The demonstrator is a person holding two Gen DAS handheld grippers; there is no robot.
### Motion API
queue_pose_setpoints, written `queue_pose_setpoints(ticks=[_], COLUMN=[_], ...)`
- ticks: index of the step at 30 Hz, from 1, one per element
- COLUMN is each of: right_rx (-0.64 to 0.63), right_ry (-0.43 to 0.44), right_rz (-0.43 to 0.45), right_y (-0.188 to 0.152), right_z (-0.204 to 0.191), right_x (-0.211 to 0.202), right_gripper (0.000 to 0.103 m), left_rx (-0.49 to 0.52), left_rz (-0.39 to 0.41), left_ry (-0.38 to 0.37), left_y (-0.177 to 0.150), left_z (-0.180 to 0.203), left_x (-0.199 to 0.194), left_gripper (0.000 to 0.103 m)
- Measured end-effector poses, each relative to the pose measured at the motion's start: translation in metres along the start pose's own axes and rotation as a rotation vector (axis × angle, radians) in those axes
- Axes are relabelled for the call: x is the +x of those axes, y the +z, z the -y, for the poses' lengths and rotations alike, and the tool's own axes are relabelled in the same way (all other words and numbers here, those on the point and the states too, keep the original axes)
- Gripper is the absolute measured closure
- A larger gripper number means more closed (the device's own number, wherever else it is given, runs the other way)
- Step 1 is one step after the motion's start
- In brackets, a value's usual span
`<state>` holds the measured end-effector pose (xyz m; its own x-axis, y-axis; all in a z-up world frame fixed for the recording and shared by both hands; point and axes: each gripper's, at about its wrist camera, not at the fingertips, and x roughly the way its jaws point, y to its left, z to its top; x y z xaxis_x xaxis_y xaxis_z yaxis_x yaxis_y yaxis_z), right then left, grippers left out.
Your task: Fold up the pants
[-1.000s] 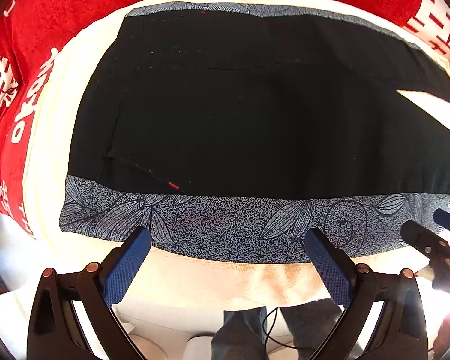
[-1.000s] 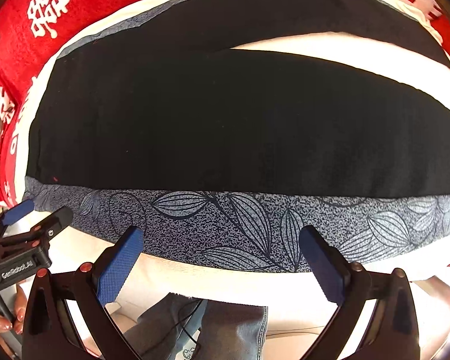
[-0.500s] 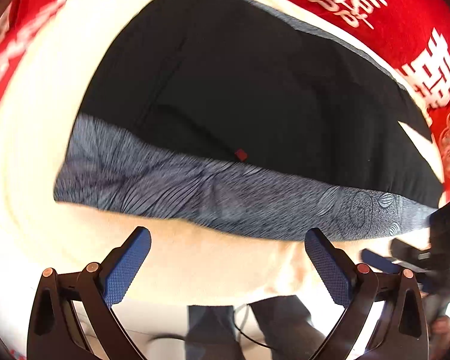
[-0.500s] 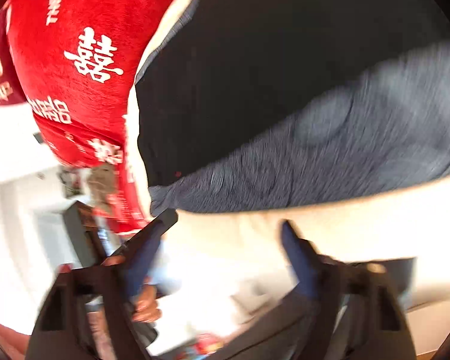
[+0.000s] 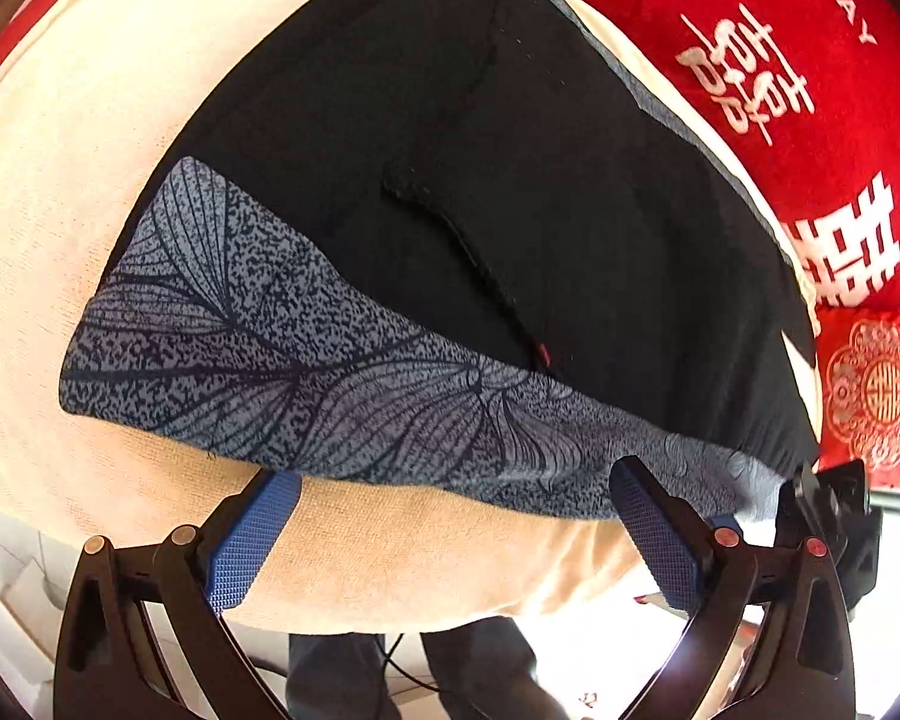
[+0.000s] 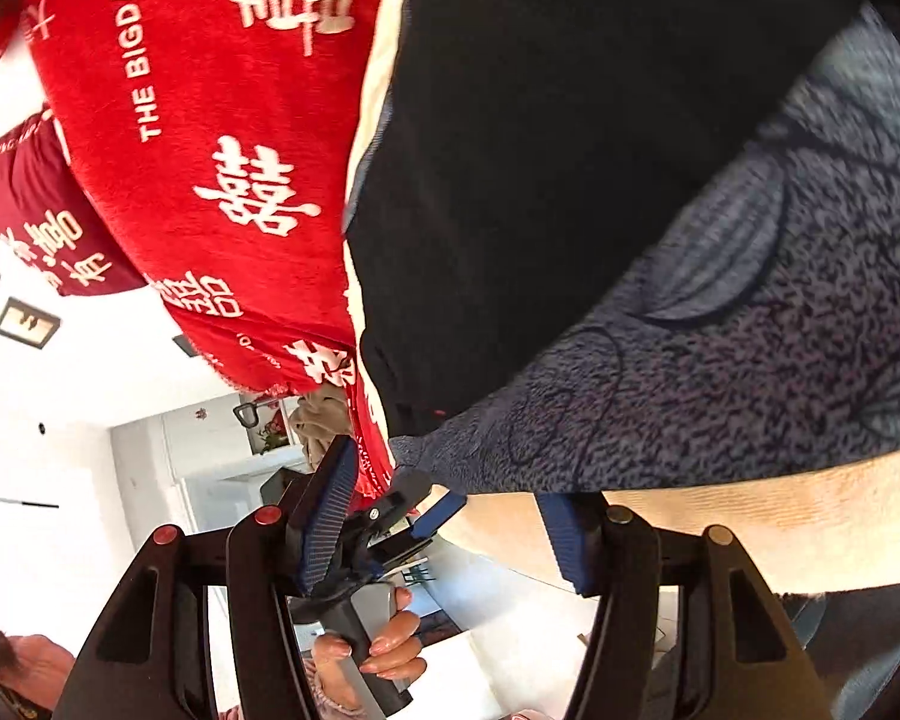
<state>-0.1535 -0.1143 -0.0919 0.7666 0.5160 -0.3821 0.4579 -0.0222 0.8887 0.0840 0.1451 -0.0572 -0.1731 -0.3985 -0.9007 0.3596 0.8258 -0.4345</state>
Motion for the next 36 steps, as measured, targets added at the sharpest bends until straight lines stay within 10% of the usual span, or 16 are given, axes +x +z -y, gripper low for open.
queue_pose_setpoints(ticks=[7,10,12,20,23,26,36], right_rx=[0.04,0.126,0.102,0.028,0.031,0.038,0.054], right_ry=[-0.1,-0.114,-0.124,-0.278,-0.26,-0.23,-0.091], right_rz=[-0.034,-0.034,-0.012,-0.036,0.026,0.081,0.119], right_y=[-0.001,-0.002,-0.006,-0.023,-0.022,-0.017,-0.009], right_z=[0.011,0.03,0.026,0.028,0.033,0.037,0.05], right_x=[0.017,0.018,0.011,0.013,-0.006,-0.031,-0.036], right_gripper=[0.041,0.09,0.096,0.097,0.09,0.051,0.051], left_rx=[-0.031,-0.01,0.003,0.06,0.061,0.064,0.063], left_rz=[0.062,0.074,0.075,0.072,0.069,0.059,0.046], left_ry=[0.011,0.048,0.023,0.071,0.064,0.056,0.057], left_y=[0.009,0.01,0.008,0.004,0.004,0.002,0.007], left_z=[0.005,0.003,-0.004,-0.019,-0.018,-0.022,-0.016], left_x=[-0.002,-0.002,-0.009,-0.001,-0.003,-0.002,0.001], left_gripper=[0.027,0.057,0.08,0.08,0.079,0.079,0.078])
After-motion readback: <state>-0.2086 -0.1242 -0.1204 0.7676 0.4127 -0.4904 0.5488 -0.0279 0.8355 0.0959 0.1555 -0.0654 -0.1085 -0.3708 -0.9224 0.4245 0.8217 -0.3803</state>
